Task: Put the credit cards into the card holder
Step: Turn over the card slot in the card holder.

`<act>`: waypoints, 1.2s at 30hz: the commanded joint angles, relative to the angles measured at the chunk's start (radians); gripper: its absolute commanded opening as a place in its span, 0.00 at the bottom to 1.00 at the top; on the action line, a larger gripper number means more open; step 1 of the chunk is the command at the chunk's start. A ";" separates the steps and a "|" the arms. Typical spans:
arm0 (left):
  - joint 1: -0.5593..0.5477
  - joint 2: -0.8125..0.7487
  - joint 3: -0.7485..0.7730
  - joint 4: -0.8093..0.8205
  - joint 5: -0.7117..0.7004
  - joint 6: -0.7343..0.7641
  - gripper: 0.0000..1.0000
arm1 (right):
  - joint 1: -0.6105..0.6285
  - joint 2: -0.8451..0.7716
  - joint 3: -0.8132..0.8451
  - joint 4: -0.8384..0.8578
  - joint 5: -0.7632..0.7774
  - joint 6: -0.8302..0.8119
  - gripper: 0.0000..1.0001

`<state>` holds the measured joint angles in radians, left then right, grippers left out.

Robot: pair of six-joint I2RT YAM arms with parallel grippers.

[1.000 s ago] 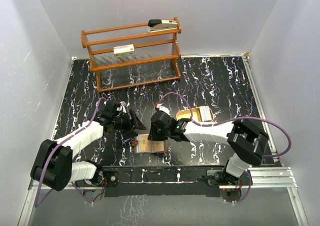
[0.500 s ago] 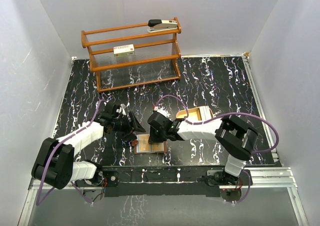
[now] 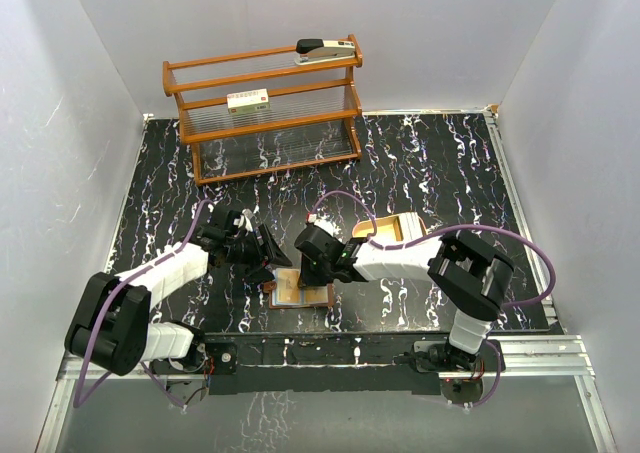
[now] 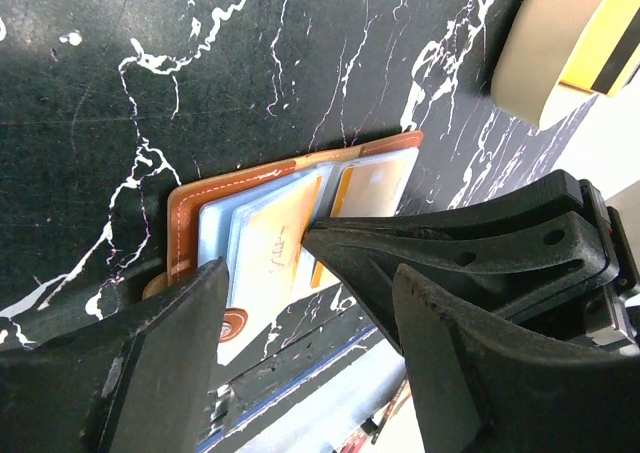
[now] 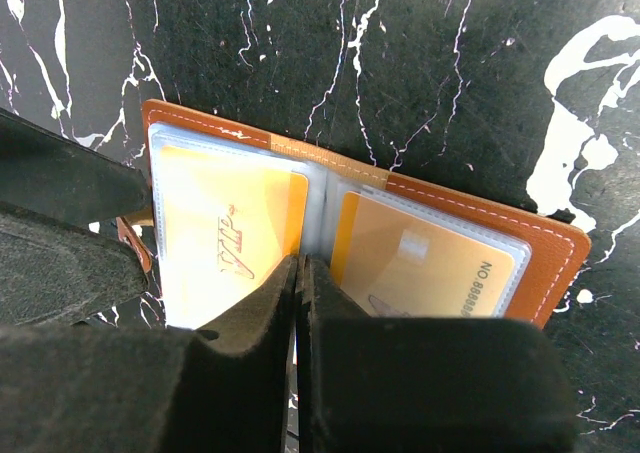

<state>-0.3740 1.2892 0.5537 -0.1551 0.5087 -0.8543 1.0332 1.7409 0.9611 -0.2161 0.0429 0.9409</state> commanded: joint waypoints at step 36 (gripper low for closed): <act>0.007 -0.020 0.015 -0.013 -0.001 0.045 0.66 | 0.005 0.023 -0.027 -0.014 0.047 -0.011 0.00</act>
<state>-0.3721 1.2984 0.5385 -0.1341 0.5148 -0.8330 1.0332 1.7409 0.9588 -0.2131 0.0429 0.9413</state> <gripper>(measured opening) 0.654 0.009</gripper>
